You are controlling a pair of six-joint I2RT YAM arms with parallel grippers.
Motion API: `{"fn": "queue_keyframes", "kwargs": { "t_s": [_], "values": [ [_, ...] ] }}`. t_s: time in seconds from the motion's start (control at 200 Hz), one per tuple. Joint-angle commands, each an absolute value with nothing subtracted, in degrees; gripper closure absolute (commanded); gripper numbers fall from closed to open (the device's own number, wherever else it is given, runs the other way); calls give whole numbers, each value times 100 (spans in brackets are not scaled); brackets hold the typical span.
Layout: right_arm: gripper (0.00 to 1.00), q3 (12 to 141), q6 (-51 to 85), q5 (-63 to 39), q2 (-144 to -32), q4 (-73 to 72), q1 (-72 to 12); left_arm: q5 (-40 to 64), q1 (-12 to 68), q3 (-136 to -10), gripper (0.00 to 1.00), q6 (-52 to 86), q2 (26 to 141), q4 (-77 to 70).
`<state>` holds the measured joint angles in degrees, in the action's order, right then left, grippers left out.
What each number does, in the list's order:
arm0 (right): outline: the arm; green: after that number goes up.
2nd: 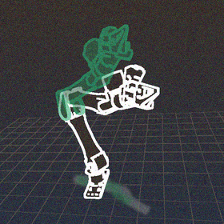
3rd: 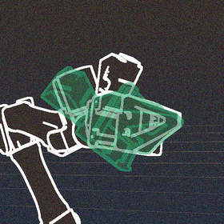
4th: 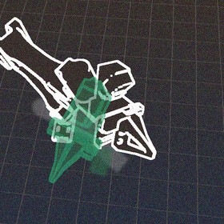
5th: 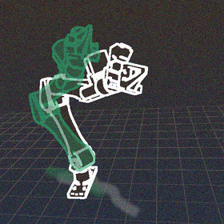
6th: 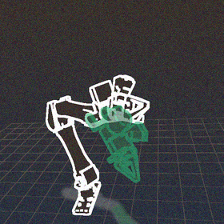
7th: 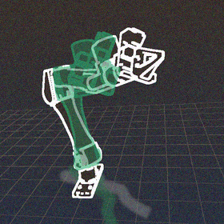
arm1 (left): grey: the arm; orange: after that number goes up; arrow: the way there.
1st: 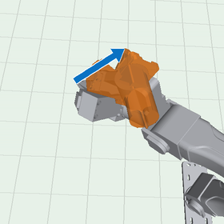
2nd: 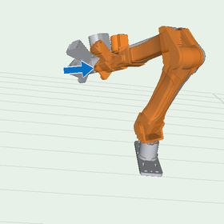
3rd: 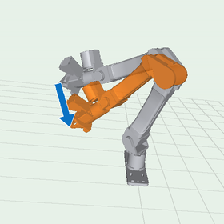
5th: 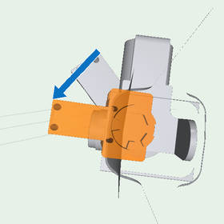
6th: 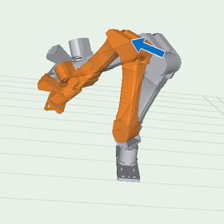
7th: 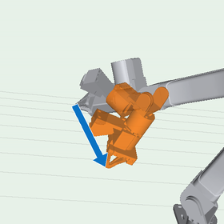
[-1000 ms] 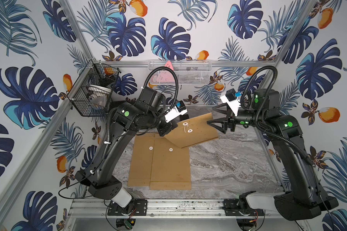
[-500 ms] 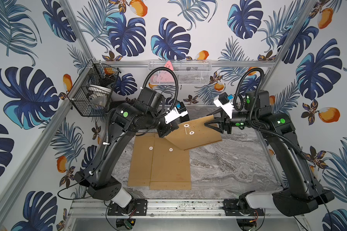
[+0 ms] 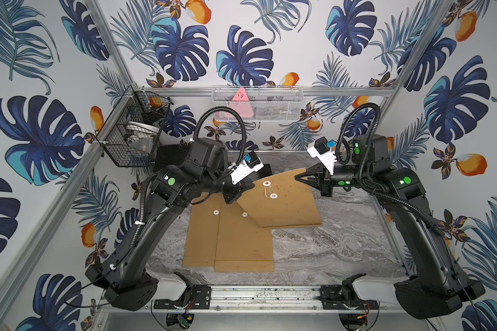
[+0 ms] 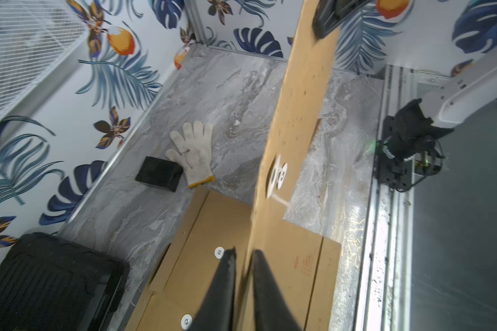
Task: Open the file bag
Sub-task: Pick up the file bag from the center of the board.
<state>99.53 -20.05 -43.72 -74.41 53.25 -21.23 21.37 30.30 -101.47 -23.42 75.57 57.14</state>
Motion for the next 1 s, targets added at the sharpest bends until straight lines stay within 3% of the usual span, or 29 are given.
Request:
{"fn": "queue_keyframes", "kwargs": {
  "t_s": [0.0,0.15,0.435,0.55,0.996],
  "values": [
    [100,9957,-1651,-4149,-7397,4930,-2108,2181,2998,-9353,28,-1556,7046,3973],
    [100,10021,-1543,-4179,-7385,4844,-2090,3022,2174,-8869,16,-826,6970,3180],
    [100,10399,-1452,-3968,-7309,4803,-2084,5342,535,-7402,9,1428,6807,-510],
    [100,10509,-1296,-3966,-7218,4658,-2086,5863,311,-6877,9,2217,6785,-2065],
    [100,10867,-625,-5080,-7045,3981,-2091,6669,222,-6460,13,4037,7082,-5247]
  ]
}}
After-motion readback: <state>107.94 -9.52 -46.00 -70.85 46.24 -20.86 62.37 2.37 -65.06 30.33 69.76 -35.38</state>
